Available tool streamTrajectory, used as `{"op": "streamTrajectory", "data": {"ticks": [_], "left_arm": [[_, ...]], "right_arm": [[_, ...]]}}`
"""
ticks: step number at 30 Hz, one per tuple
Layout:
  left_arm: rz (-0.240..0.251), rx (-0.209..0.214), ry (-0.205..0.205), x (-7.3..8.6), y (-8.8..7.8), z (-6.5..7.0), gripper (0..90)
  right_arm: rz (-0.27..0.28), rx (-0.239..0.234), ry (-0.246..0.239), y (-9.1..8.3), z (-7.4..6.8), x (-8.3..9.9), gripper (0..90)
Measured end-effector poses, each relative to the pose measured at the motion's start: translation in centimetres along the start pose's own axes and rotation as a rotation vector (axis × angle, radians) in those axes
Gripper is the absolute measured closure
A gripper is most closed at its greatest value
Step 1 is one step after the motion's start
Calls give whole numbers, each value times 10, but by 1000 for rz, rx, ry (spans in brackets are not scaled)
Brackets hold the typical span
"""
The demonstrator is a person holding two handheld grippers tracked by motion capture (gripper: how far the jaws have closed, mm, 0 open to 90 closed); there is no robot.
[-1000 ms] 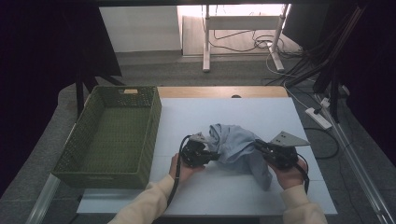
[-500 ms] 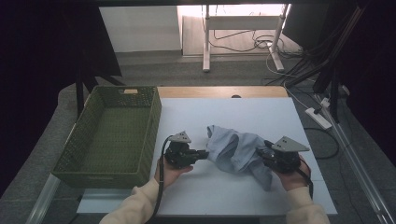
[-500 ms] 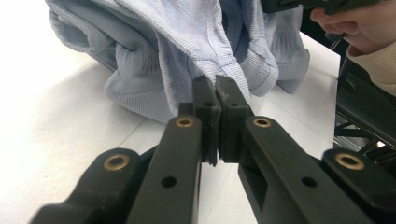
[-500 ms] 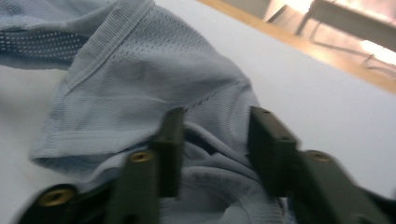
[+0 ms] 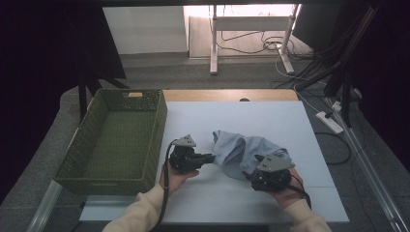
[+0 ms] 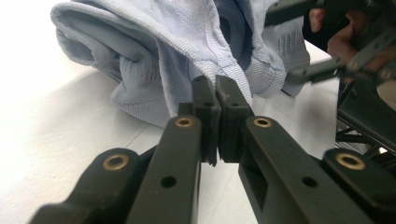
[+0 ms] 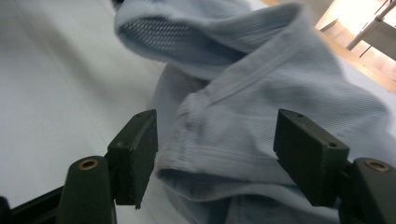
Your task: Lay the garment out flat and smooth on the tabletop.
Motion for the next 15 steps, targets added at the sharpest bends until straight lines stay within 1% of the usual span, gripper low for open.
{"op": "streamTrajectory", "data": {"ticks": [1, 4, 5, 6, 7, 9, 12, 14, 15], "left_arm": [[-2, 1, 0, 0, 0, -1, 873], [-2, 1, -2, 0, 1, 0, 873], [-2, -1, -1, 0, 1, 0, 873], [0, -3, -2, 0, 1, 0, 873], [-1, -3, 1, 0, 1, 0, 874], [0, -3, 0, 0, 1, 0, 874], [3, -3, -3, 0, 1, 0, 874], [3, -4, -2, 0, 1, 0, 873], [2, -4, -1, 0, 0, 0, 874]], "right_arm": [[-9, 0, 1, 3, -2, 1, 294], [-46, 22, -13, 10, -1, 5, 293], [-57, 30, -15, 12, -1, 7, 295], [-67, 45, -28, 13, 0, 8, 306], [-77, 64, -47, 14, 0, 10, 329], [-92, 68, -55, 15, 1, 12, 378], [-100, 85, -51, 14, 4, 13, 491], [-103, 90, -40, 13, 8, 14, 589], [-107, 85, -31, 13, 9, 14, 621]]}}
Point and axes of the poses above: each handheld gripper's, and its own axes: y roughly forward along the jaws, x roughly out of its underside, z roughly to its right, the point moved 5 cm from there along y, roughly forward along the jaws, and after that the axes turned 3 degrees about z, right-handed, at the moved point
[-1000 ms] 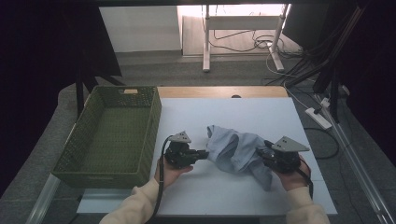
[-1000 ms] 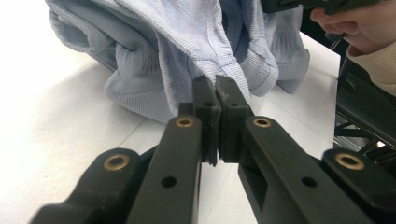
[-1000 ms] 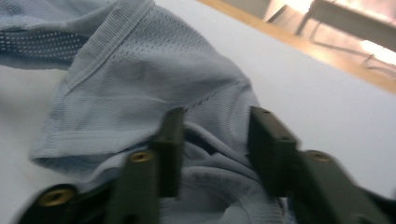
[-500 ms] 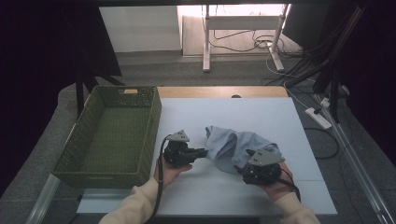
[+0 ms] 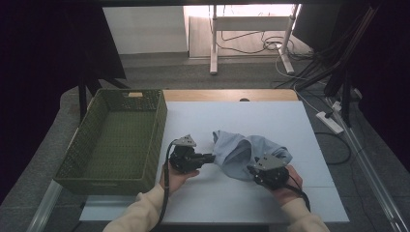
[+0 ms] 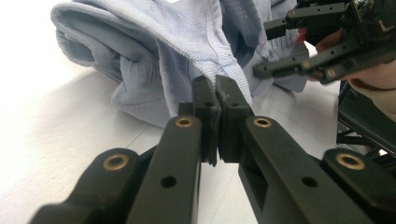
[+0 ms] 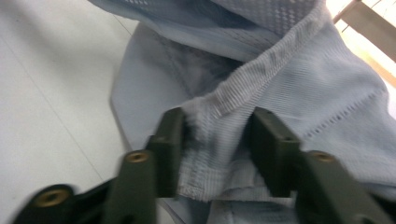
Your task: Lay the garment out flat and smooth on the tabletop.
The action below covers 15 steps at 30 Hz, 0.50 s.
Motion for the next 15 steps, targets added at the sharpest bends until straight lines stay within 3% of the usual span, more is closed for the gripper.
{"op": "streamTrajectory", "data": {"ticks": [6, 9, 15], "left_arm": [[7, -5, -5, 0, -1, -1, 874], [9, -6, -5, -1, -1, -1, 873], [18, -13, -4, -1, -3, -1, 873]], "right_arm": [[33, -16, 68, -4, 11, 2, 811], [50, -32, 97, -6, 15, 3, 831], [66, -43, 100, -9, 16, 1, 838]]}}
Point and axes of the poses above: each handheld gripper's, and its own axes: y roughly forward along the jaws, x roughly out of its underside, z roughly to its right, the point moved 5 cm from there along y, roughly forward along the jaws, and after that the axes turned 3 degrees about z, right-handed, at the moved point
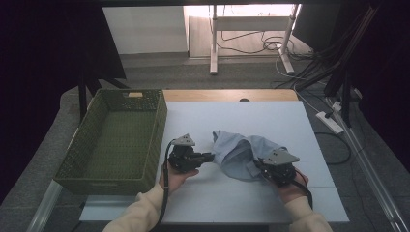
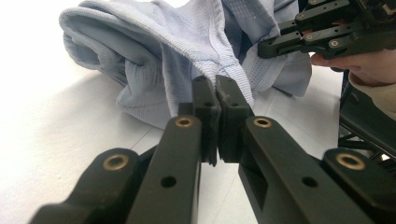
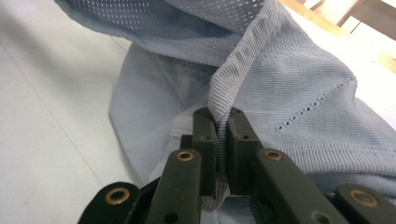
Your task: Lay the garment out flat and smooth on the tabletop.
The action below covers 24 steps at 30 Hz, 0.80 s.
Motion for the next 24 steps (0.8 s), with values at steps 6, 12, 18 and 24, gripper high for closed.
{"op": "streamTrajectory", "data": {"ticks": [6, 12, 18, 24], "left_arm": [[16, -1, -3, -3, -3, 0, 874], [33, 1, 1, -7, -6, 1, 874], [71, -4, 1, -16, -17, 1, 874], [100, -6, -1, -23, -27, 0, 875]], "right_arm": [[38, -28, 43, -4, 3, -5, 842], [77, -50, 85, -9, 6, -8, 843], [119, -79, 122, -12, 7, -13, 843], [163, -112, 160, -15, 8, -18, 843]]}}
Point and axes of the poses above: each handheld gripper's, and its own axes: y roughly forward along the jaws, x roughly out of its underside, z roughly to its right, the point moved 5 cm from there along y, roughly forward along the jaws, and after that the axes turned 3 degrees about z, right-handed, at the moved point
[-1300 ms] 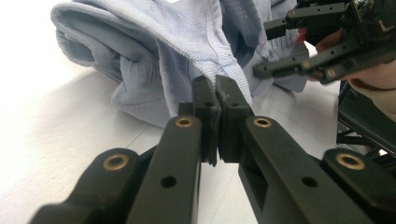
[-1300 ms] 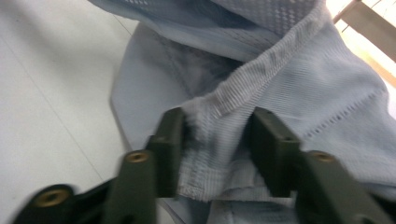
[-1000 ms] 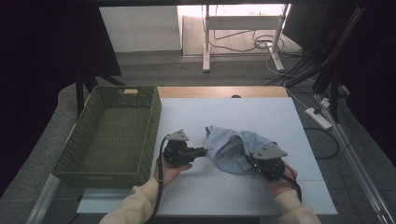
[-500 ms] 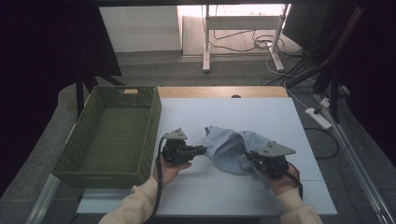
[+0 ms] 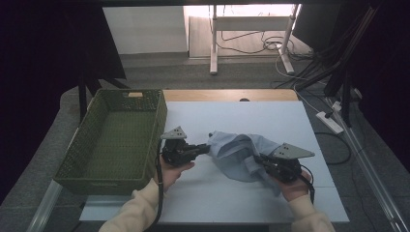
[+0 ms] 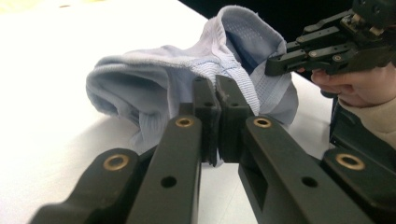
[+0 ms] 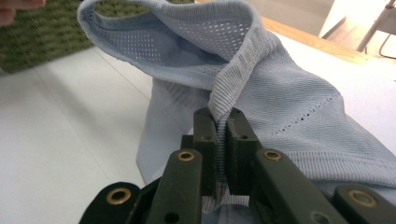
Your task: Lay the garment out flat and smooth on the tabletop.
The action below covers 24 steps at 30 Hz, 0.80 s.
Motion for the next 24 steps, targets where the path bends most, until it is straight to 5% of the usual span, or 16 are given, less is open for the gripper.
{"op": "streamTrajectory", "data": {"ticks": [24], "left_arm": [[103, 1, -14, -24, -32, -2, 874]], "right_arm": [[142, -41, 32, -5, -2, -39, 843]]}}
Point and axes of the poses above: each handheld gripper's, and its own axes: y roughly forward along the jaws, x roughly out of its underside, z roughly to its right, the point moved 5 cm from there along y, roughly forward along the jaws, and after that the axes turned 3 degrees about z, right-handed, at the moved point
